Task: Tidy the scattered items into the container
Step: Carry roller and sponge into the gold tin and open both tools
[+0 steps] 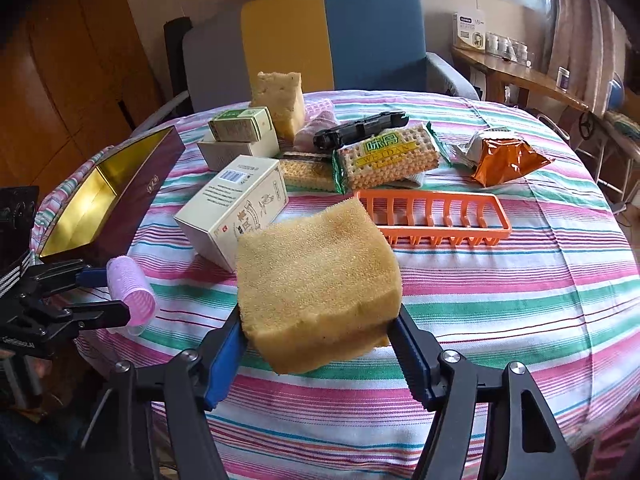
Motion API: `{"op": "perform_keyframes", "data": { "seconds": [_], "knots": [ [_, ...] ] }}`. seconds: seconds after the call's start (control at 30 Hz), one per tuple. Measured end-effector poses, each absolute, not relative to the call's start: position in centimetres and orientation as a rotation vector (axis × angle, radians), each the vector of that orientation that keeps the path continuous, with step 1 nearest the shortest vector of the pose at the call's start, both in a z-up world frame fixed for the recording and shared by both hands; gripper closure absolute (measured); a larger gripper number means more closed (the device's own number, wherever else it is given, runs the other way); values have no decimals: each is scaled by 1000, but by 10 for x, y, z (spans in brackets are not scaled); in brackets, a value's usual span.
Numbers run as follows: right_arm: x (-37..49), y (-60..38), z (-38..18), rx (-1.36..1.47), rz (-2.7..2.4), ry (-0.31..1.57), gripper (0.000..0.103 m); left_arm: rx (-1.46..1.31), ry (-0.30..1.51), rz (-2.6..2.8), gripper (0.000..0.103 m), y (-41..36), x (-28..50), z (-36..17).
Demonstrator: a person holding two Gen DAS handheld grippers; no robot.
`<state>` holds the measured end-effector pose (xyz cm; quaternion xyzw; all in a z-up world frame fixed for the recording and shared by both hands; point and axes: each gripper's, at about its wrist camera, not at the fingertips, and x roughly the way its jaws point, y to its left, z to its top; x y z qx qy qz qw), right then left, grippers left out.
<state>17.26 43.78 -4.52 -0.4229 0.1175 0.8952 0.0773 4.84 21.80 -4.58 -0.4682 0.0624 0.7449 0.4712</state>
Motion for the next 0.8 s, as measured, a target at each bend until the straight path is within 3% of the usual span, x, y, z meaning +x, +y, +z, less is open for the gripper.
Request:
{"op": "perform_keyframes", "data": {
  "seconds": [0.3,0.8],
  "knots": [
    [170,407,1,-1176,2813,353,35,-1094,42,1943,32,174,37,-16],
    [38,274,8,-1326,3088,250,35,-1152,-114,2334,32,44,-46,-10]
  ]
}}
